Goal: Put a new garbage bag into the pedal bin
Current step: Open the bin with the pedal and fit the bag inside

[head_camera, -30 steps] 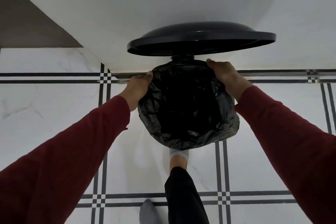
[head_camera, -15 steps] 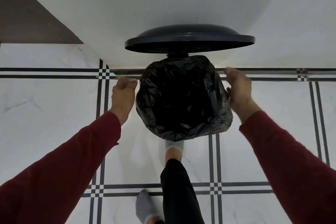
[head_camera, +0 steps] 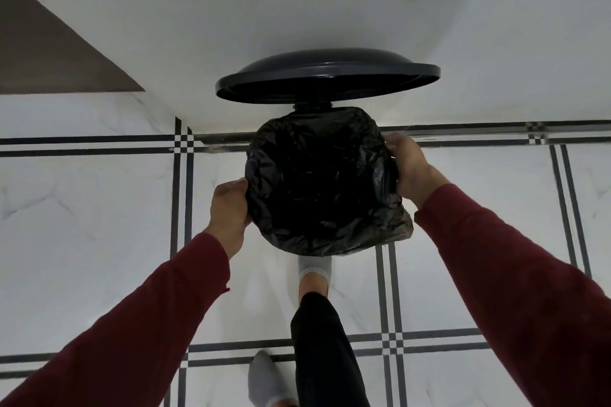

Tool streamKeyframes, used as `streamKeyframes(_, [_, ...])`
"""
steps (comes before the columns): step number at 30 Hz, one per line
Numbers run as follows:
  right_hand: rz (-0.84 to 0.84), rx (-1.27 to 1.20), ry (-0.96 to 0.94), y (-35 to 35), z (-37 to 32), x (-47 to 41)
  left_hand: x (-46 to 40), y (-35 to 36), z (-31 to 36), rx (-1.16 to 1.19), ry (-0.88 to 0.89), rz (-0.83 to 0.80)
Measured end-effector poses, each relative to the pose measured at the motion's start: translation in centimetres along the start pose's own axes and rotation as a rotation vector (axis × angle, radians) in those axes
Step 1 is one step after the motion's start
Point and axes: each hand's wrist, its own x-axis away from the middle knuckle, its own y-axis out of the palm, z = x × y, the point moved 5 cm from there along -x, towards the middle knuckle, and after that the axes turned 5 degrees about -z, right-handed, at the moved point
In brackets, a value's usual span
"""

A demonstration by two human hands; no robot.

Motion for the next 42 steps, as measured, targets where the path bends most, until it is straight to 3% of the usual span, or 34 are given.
streamKeyframes(2, [-0.086, -0.067, 0.013, 0.5, 0.1, -0.7, -0.3, -0.3, -0.5, 0.074, -0.021, 0.021])
streamKeyframes(7, [-0.080, -0.188, 0.009, -0.8, 1.1, 0.5, 0.6, -0.4, -2.5, 0.202, -0.131, -0.011])
streamKeyframes(11, [0.018, -0.276, -0.119, -2.9, 2.9, 2.2, 2.5, -0.8, -3.9, 0.259, -0.215, 0.047])
streamKeyframes(17, [0.330, 0.221, -0.181, -5.1, 8.4, 4.0, 4.5, 0.1, -6.1, 0.320, -0.324, -0.010])
streamKeyframes(20, [0.248, 0.101, -0.039, -3.8, 9.9, 4.0, 4.9, 0.8, -6.4, 0.393, -0.325, -0.071])
streamKeyframes(26, [0.215, 0.348, -0.186, -5.9, 10.6, 1.9, 3.7, -0.1, -7.1, 0.429, -0.215, -0.079])
streamKeyframes(29, [0.127, 0.407, -0.028, -6.2, 11.0, 1.7, 3.5, -0.6, -8.4, 0.420, -0.217, -0.086])
streamKeyframes(31, [0.220, 0.474, -0.018, -6.3, 10.3, 1.8, 3.6, -0.8, -8.7, 0.301, -0.192, -0.072])
streamKeyframes(33, [0.302, 0.299, 0.051, -6.6, 10.4, 2.1, 3.4, -1.3, -8.8, 0.126, -0.147, -0.019])
streamKeyframes(37, [0.087, -0.029, 0.170, -4.7, 10.7, 1.9, 3.1, -1.3, -8.8, -0.038, -0.113, 0.051])
streamKeyframes(42, [-0.031, -0.403, 0.216, -4.6, 11.1, 3.8, 2.4, -1.4, -8.2, -0.099, -0.155, 0.138])
